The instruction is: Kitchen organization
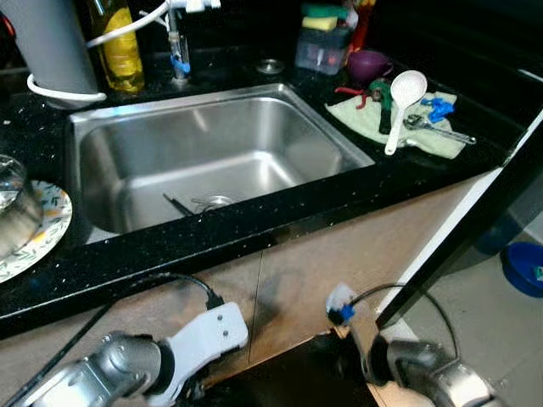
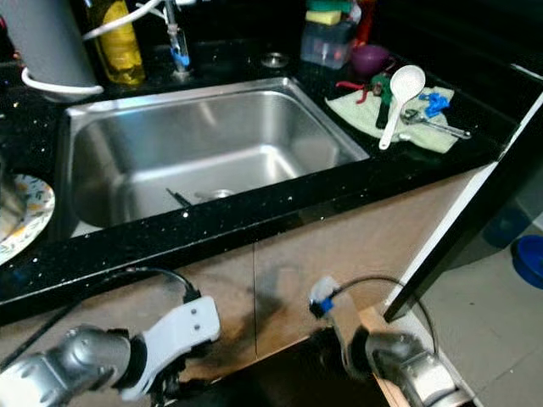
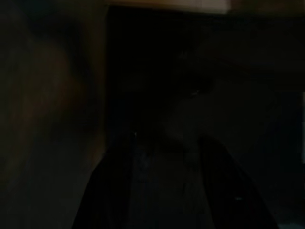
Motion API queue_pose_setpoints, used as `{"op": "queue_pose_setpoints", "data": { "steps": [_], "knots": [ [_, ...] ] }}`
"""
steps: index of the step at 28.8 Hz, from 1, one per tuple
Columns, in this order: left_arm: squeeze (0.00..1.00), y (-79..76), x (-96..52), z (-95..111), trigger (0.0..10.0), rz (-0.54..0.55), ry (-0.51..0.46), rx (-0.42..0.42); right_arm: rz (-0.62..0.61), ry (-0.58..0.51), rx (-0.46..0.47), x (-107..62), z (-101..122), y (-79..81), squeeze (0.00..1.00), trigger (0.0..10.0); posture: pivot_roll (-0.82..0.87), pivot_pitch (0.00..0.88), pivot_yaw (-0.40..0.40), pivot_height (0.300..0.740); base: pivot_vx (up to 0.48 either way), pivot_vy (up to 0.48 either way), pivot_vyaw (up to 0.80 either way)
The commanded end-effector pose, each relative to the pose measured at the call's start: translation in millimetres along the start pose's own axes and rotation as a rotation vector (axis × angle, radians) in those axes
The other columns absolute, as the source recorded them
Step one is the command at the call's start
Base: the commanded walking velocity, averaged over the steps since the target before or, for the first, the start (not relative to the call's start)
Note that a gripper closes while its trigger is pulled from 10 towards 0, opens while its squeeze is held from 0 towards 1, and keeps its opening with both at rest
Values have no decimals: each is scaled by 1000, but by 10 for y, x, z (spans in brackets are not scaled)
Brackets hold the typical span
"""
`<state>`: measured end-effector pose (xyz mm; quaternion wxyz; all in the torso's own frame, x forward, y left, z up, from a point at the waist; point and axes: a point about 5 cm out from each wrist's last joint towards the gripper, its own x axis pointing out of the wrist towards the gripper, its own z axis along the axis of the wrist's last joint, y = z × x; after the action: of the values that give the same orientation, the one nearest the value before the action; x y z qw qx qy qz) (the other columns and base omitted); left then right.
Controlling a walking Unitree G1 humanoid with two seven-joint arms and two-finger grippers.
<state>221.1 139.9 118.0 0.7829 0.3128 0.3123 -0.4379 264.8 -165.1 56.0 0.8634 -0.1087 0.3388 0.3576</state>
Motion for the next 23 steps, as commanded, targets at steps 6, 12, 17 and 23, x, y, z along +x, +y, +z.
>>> {"op": "queue_pose_setpoints", "data": {
  "steps": [6, 12, 17, 23],
  "knots": [
    [0, -148, 379, -404, 10000, 130, 216, -45, -116, 163, 43, 318, -585, 139, 0, 10000, -24, 184, -39, 740, 0, 0, 0],
    [0, -232, 562, -524, 10000, 180, 264, -58, -177, 140, 151, 469, -698, 253, 0, 10000, -25, 186, -43, 740, 0, 0, 0],
    [0, -338, 788, -699, 10000, 197, 285, -114, -204, 140, 235, 587, -800, 372, 0, 10000, -25, 186, -43, 740, 0, 0, 0],
    [0, -465, 1070, -961, 10000, 297, 312, -187, -275, 50, 364, 682, -848, 413, 0, 10000, -30, 183, -52, 740, 0, 0, 0]
  ]
}}
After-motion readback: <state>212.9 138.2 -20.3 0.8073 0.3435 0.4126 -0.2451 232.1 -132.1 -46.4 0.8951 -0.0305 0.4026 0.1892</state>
